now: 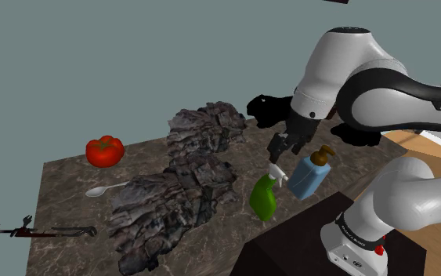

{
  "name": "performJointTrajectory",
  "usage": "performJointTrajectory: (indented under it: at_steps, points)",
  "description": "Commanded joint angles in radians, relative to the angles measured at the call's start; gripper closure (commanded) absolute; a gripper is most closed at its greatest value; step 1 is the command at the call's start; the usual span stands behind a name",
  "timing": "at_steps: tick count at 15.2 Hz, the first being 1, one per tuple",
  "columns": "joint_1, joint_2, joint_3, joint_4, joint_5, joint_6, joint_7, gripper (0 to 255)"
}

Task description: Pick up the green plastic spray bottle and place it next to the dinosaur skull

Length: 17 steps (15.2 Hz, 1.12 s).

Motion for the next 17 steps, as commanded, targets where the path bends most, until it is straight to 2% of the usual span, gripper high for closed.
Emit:
performJointTrajectory:
  at_steps: [1,9,17]
  points:
    - [0.002,0.029,0.065,-0.010,0.034,0.044,0.076,0]
    - [0.010,0.060,0.100,-0.092,0.063,0.157,0.072,0]
    - [0.010,0.060,0.100,-0.092,0.063,0.157,0.072,0]
